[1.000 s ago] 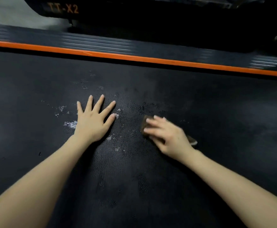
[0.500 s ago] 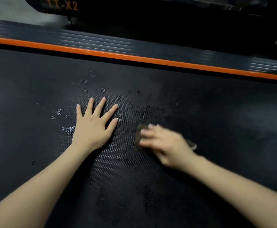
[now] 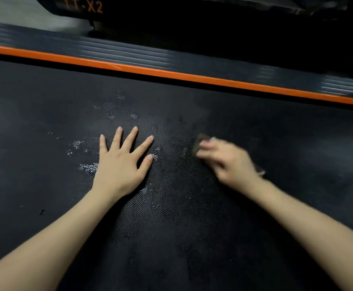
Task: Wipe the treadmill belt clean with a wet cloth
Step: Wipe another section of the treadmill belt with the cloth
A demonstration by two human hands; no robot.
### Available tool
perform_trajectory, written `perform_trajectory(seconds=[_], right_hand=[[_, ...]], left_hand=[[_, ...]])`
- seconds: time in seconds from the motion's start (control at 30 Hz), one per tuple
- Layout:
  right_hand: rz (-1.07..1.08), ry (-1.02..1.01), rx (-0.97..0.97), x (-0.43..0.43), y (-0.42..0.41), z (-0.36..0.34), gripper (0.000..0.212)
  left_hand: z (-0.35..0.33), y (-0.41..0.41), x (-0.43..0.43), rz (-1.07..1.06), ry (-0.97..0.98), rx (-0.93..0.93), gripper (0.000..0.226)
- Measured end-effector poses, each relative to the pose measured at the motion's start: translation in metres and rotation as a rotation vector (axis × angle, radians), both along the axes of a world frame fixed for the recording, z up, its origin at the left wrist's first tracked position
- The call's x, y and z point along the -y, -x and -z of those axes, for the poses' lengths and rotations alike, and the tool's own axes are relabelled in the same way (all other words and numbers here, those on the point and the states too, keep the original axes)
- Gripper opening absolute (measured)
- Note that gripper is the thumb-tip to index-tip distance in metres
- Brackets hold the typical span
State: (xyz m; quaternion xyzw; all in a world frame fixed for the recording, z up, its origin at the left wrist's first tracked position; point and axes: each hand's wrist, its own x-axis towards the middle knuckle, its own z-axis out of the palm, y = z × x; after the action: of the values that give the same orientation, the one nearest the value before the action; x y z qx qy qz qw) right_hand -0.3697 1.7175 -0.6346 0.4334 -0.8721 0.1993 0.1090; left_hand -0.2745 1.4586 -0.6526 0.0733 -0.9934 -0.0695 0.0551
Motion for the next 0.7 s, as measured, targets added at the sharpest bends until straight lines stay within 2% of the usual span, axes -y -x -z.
perform_trajectory(seconds=[0.1, 0.17, 0.23, 0.37, 0.43, 0.5, 0.6, 0.63, 0.7], right_hand=[[0.53, 0.071, 0.069, 0.007, 0.075, -0.008, 0.024], [0.687, 0.105, 0.12, 0.038, 0.088, -0.008, 0.022], [0.551, 0.142, 0.104, 0.075, 0.065, -0.006, 0.02], [-0.08, 0.053, 0.049, 0.083, -0.01, 0.007, 0.024], [-0.119, -0.01, 0.024, 0.054, 0.009, 0.003, 0.025], [0.151, 0.026, -0.03, 0.025, 0.05, -0.001, 0.022], [0.686, 0.087, 0.081, 0.013, 0.104, -0.007, 0.023], [0.776, 0.09, 0.108, 0.027, 0.11, -0.007, 0.024], [0.736, 0.08, 0.131, 0.07, 0.102, -0.008, 0.024]], left_hand=[[0.0, 0.001, -0.002, -0.02, 0.014, 0.017, 0.063], [-0.002, 0.001, -0.003, -0.028, 0.014, 0.005, 0.063], [-0.002, 0.0, -0.002, -0.021, 0.009, 0.008, 0.062], [-0.002, -0.001, 0.0, -0.005, 0.012, 0.005, 0.06], [-0.002, -0.002, 0.0, -0.004, 0.006, 0.005, 0.059], [-0.002, -0.001, 0.0, -0.009, -0.003, 0.008, 0.06], [-0.002, 0.0, -0.002, -0.018, -0.003, 0.001, 0.06], [-0.002, 0.001, -0.003, -0.019, -0.003, 0.0, 0.06], [-0.002, 0.001, -0.003, -0.018, -0.008, 0.004, 0.06]])
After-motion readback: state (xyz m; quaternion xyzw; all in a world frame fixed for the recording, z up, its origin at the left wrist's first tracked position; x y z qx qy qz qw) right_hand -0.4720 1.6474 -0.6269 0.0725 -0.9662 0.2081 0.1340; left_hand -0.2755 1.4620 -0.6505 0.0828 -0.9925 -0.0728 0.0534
